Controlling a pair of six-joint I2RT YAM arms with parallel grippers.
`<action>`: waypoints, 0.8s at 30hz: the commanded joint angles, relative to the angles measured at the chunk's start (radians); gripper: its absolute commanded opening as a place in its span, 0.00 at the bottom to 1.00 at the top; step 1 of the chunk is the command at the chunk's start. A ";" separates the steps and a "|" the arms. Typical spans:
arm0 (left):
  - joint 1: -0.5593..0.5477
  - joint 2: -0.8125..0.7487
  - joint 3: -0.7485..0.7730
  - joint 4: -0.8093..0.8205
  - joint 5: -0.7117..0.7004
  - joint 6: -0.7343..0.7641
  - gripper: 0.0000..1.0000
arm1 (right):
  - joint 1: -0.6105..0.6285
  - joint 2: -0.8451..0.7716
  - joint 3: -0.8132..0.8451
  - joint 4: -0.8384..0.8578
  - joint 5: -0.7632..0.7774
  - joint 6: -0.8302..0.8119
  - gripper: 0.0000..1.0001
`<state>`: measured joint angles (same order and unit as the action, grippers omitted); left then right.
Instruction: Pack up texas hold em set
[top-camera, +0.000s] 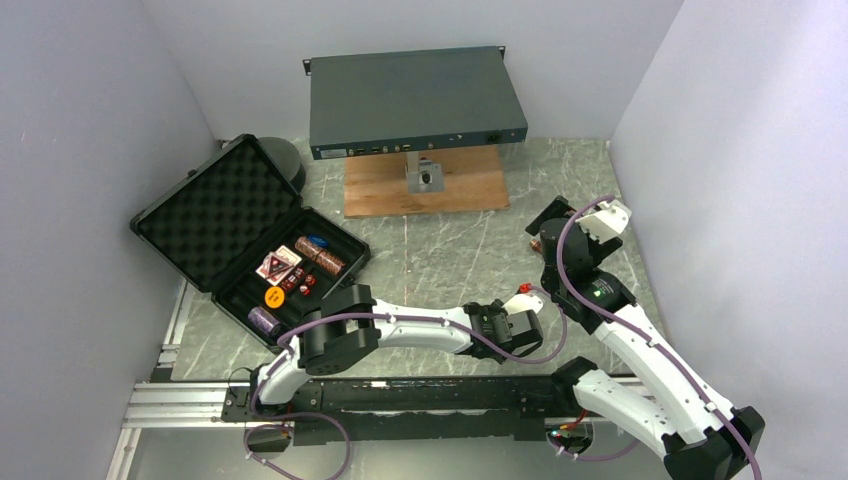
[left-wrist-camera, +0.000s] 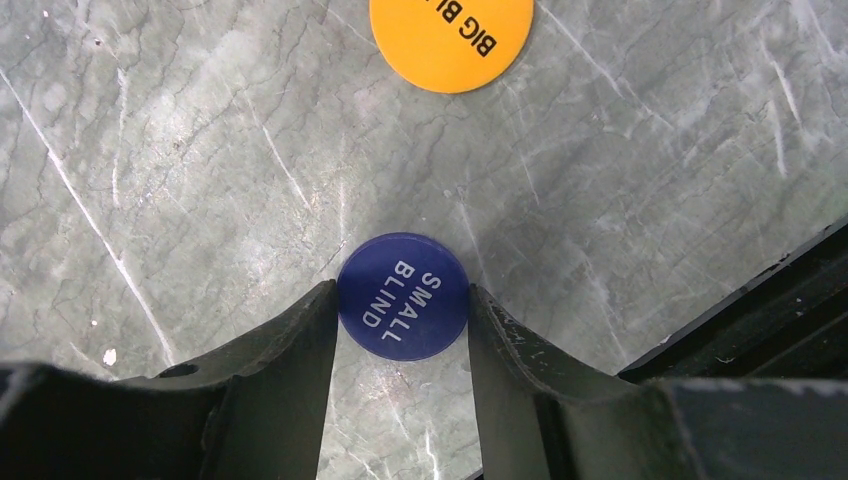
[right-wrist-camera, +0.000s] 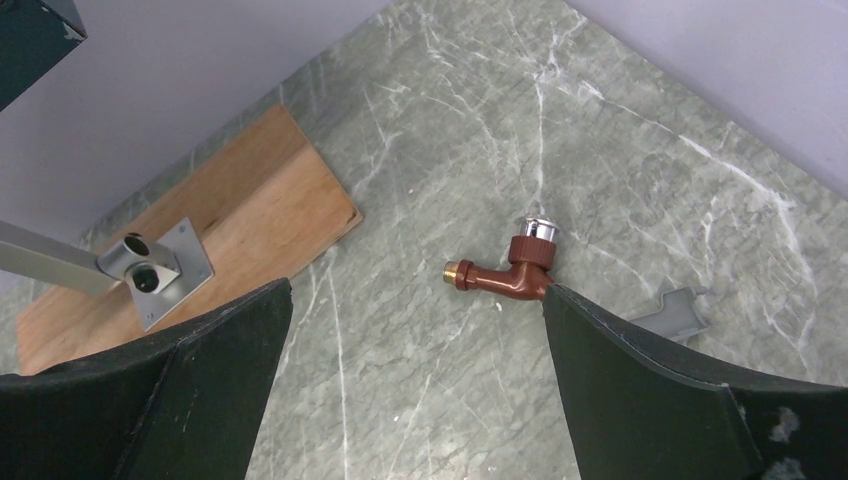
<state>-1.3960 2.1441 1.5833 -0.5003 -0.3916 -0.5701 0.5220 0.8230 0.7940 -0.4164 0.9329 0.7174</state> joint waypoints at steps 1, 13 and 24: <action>-0.003 0.041 -0.013 -0.096 -0.008 -0.006 0.37 | -0.002 -0.010 -0.002 0.040 -0.004 -0.013 1.00; -0.001 -0.033 -0.047 -0.103 -0.061 -0.034 0.31 | -0.002 -0.010 -0.006 0.046 -0.006 -0.016 1.00; -0.001 -0.089 -0.065 -0.131 -0.092 -0.066 0.32 | -0.002 -0.005 -0.003 0.046 -0.015 -0.021 1.00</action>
<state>-1.3994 2.1044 1.5379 -0.5720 -0.4648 -0.6071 0.5220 0.8234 0.7898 -0.4088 0.9154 0.7082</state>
